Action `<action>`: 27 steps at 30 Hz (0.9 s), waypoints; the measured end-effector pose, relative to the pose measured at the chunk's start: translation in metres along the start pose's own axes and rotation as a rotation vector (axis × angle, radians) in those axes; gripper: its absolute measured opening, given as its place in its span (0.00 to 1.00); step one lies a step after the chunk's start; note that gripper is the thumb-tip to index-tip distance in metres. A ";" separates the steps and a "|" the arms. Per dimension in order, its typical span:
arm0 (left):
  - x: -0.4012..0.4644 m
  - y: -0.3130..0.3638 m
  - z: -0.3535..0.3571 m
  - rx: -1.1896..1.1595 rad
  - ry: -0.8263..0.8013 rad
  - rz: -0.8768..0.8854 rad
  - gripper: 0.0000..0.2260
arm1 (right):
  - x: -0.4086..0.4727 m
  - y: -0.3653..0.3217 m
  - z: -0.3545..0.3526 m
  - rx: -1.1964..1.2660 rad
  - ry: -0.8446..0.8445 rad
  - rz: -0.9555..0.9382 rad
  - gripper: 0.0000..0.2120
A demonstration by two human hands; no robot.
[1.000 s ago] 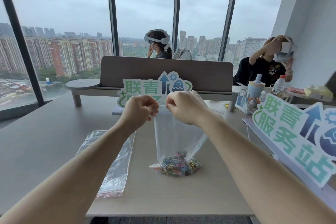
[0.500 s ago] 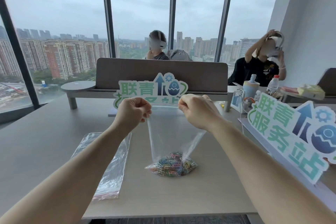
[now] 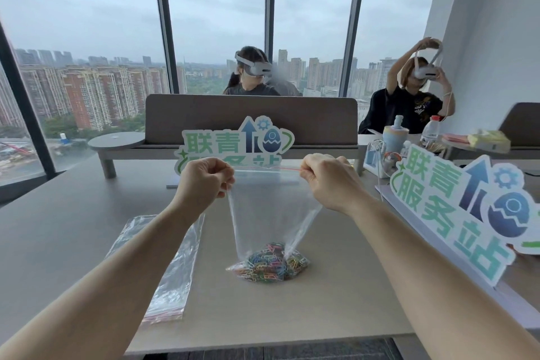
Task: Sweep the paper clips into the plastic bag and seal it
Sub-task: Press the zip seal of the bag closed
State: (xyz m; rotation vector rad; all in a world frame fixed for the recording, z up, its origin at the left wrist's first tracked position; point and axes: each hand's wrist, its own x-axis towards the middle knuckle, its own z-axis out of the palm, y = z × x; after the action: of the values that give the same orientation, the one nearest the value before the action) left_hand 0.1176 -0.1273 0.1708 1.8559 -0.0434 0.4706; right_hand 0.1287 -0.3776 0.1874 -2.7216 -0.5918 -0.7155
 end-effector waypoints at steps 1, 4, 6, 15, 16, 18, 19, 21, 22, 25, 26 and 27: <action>0.000 0.000 0.000 -0.003 0.000 -0.002 0.07 | -0.001 0.002 0.000 -0.005 0.002 0.004 0.06; 0.000 -0.001 -0.001 -0.009 0.005 -0.008 0.06 | -0.004 0.009 0.000 -0.019 0.010 0.026 0.06; 0.001 -0.003 -0.002 -0.013 0.015 -0.017 0.06 | -0.007 0.014 0.000 -0.013 0.028 0.032 0.05; 0.001 -0.008 -0.004 -0.037 0.035 -0.052 0.08 | -0.016 0.028 0.000 0.044 0.060 0.112 0.07; 0.001 -0.008 -0.004 -0.038 0.037 -0.052 0.08 | -0.017 0.029 0.000 0.049 0.070 0.119 0.07; 0.001 -0.008 -0.004 -0.038 0.039 -0.050 0.07 | -0.019 0.030 -0.001 0.050 0.091 0.127 0.07; 0.000 -0.008 -0.003 -0.036 0.040 -0.048 0.07 | -0.020 0.030 -0.001 0.050 0.102 0.129 0.07; 0.000 -0.007 -0.003 -0.036 0.041 -0.045 0.07 | -0.021 0.032 -0.001 0.050 0.120 0.141 0.07; 0.000 -0.008 -0.002 -0.037 0.042 -0.044 0.07 | -0.020 0.033 -0.001 0.048 0.128 0.150 0.08; -0.001 -0.008 -0.001 -0.041 0.044 -0.043 0.08 | -0.020 0.035 0.002 0.057 0.143 0.169 0.10; -0.001 -0.008 0.000 -0.043 0.047 -0.044 0.08 | -0.019 0.035 0.003 0.070 0.145 0.170 0.09; -0.001 -0.009 0.000 -0.045 0.050 -0.044 0.08 | -0.019 0.036 0.003 0.085 0.147 0.171 0.09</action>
State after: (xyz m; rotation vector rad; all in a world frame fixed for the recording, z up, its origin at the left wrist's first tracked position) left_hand 0.1188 -0.1249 0.1626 1.7972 0.0201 0.4818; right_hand 0.1307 -0.4139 0.1692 -2.5756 -0.3433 -0.8179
